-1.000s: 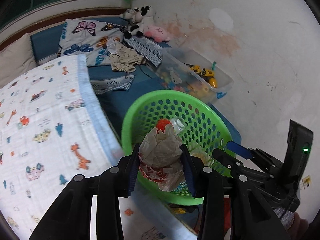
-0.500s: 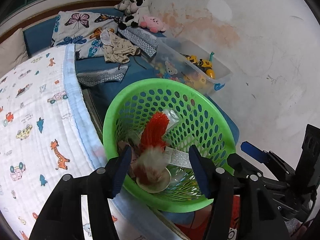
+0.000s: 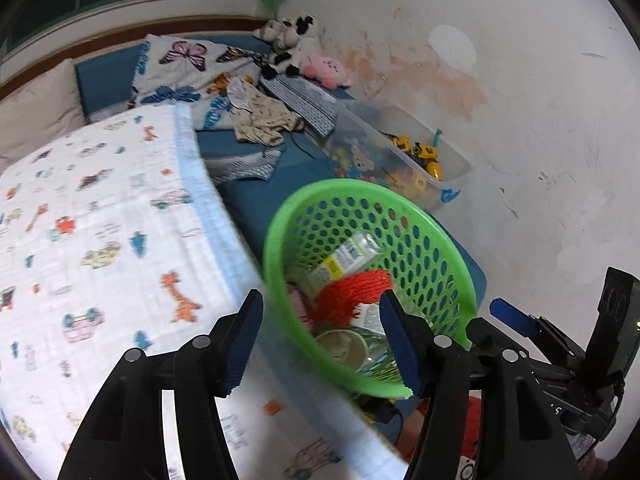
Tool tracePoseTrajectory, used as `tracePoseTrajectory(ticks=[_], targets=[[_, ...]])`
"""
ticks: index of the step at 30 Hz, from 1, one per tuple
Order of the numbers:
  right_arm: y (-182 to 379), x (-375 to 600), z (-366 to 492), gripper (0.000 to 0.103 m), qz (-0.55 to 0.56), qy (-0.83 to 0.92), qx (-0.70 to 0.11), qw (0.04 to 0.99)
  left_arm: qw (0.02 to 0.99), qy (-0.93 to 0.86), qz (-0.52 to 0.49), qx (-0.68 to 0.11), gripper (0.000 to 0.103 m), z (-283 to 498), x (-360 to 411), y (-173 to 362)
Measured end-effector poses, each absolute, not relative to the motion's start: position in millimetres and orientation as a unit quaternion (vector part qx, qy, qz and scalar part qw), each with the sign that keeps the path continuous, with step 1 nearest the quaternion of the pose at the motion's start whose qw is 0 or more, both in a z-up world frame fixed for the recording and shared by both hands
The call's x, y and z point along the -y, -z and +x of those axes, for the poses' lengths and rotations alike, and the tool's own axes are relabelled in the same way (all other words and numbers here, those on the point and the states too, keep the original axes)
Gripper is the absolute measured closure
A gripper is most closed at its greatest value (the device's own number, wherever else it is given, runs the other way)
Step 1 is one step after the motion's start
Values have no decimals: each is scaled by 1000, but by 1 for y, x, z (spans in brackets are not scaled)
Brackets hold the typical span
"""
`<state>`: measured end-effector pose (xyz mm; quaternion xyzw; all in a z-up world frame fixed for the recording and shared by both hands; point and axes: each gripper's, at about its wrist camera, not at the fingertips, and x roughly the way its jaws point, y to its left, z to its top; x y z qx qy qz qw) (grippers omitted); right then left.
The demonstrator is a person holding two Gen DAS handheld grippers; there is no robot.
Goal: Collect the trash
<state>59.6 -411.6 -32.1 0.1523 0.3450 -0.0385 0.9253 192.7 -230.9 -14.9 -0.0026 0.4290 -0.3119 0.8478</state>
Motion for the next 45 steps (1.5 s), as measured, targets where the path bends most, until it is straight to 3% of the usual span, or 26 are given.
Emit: tracePoseTrajectory(ticks=[6, 10, 23, 45], targets=[[29, 383, 55, 28, 138, 21, -346, 928, 864, 282, -4, -417, 43, 180, 193, 8], [23, 358, 51, 21, 124, 8, -340, 932, 878, 260, 4, -403, 38, 170, 169, 2], [19, 293, 42, 12, 97, -21, -342, 935, 908, 194, 1, -372, 19, 136, 88, -6], [11, 235, 13, 4, 56, -37, -336, 939, 932, 124, 17, -339, 10, 80, 22, -10]])
